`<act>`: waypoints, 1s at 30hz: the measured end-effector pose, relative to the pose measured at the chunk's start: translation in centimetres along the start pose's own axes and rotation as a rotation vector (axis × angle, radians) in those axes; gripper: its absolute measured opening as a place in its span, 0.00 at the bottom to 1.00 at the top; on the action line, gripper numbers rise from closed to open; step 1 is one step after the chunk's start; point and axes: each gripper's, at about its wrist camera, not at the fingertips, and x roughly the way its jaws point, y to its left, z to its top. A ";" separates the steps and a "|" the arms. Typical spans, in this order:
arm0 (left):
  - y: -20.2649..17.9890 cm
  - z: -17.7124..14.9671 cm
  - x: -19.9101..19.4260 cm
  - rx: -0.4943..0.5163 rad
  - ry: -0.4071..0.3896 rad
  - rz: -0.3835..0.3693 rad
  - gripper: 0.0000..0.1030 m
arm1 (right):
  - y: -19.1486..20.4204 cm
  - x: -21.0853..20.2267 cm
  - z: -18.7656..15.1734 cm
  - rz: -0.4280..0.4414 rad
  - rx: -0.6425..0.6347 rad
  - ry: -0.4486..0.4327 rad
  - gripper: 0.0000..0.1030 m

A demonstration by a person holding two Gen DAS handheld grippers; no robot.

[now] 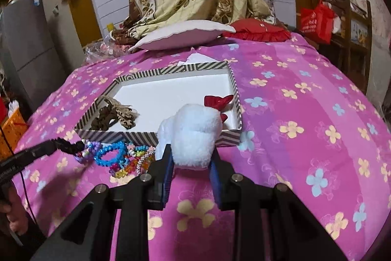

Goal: Organize jewelry
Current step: 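Carry the white scrunchie over the white box with the right tool, then open right tool to drop white scrunchie in box while left tool releases brown scrunchie there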

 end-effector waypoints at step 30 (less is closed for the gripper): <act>-1.6 2.7 0.9 0.022 -0.072 -0.047 0.00 | -1.3 5.2 4.9 -0.001 0.081 -0.076 0.27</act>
